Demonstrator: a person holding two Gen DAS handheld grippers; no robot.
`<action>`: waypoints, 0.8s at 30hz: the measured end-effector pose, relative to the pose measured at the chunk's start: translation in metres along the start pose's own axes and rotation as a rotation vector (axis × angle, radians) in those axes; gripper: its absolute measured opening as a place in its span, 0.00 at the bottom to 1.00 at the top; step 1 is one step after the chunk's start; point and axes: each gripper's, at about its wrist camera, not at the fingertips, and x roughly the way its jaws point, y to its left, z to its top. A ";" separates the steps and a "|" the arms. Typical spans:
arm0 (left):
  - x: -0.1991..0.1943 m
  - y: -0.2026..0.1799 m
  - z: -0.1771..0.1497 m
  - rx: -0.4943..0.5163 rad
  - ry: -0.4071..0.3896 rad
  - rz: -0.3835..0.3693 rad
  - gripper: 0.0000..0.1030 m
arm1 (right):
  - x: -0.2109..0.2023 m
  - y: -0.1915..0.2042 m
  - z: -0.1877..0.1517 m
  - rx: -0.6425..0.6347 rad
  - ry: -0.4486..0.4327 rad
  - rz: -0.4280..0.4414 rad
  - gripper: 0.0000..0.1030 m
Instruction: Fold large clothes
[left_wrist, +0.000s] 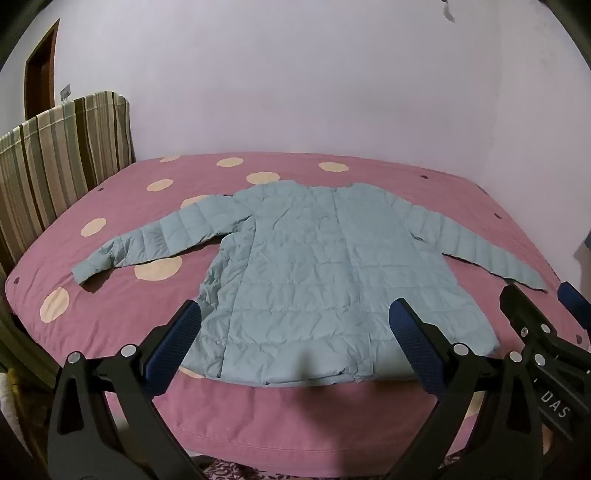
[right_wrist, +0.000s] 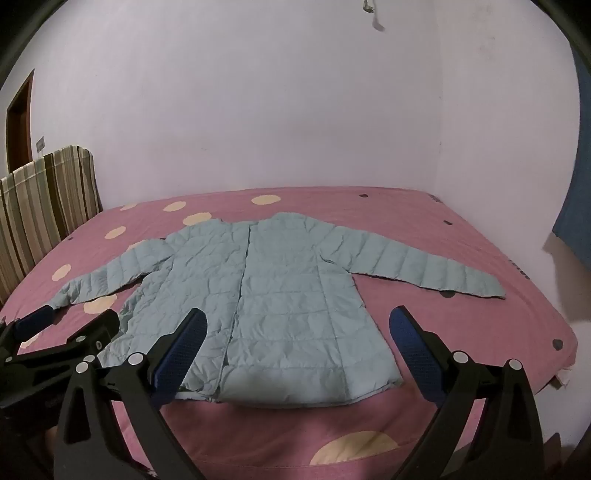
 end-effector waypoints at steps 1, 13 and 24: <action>0.000 0.000 0.000 0.000 0.000 0.001 0.98 | 0.000 0.000 0.000 0.005 -0.009 0.004 0.95; 0.001 0.000 -0.001 0.009 -0.002 0.004 0.98 | 0.001 -0.001 -0.001 0.002 -0.013 0.002 0.95; -0.002 0.002 0.002 0.006 -0.002 0.005 0.98 | 0.001 -0.001 -0.001 0.001 -0.013 0.000 0.95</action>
